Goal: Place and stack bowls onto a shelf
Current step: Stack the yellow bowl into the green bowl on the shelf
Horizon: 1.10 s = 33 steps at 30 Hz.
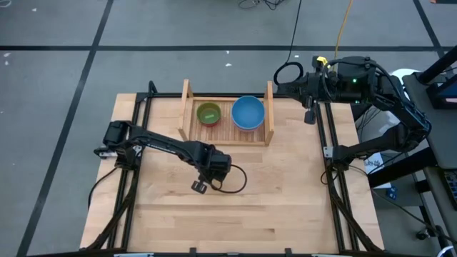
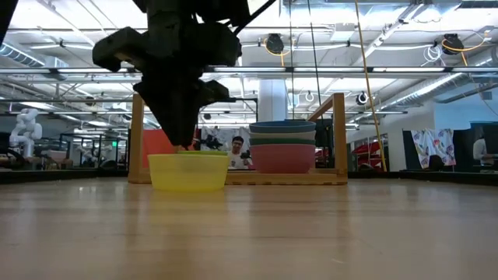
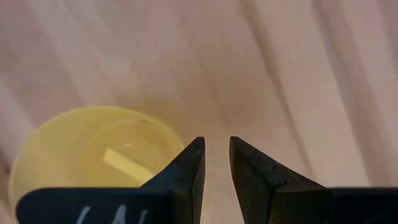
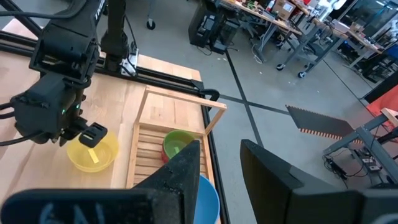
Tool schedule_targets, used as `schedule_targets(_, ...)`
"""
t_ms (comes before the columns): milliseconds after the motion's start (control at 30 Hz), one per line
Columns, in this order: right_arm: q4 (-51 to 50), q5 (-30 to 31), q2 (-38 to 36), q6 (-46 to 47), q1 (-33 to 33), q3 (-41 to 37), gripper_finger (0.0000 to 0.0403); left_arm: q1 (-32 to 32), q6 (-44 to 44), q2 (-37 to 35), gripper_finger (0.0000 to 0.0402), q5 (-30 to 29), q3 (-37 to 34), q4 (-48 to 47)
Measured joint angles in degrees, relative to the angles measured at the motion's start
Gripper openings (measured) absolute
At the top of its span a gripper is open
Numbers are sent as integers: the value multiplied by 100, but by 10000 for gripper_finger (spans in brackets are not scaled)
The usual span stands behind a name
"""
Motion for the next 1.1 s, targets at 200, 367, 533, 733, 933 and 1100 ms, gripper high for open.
schedule_targets(200, -8, -2, 0, -2, 0, 0, 110, 7, -11, -34, 81, -511, -4, -14)
schedule_targets(367, -10, -4, 0, -2, 0, 0, 110, 7, -334, -125, 81, -513, 7, -26)
schedule_targets(533, -10, -4, 0, -2, 0, 0, 110, 7, -874, -122, 81, -129, 7, -64)
schedule_targets(733, -10, -4, 0, -3, 0, 0, 110, 34, -1084, -122, 81, -160, 4, -62)
schedule_targets(933, -12, -6, 0, -3, 0, 0, 110, 72, -1458, -74, 81, -149, 2, -62)
schedule_targets(1100, -12, -7, 0, -3, 0, 0, 110, 73, -1462, -76, 81, -113, 2, -52)
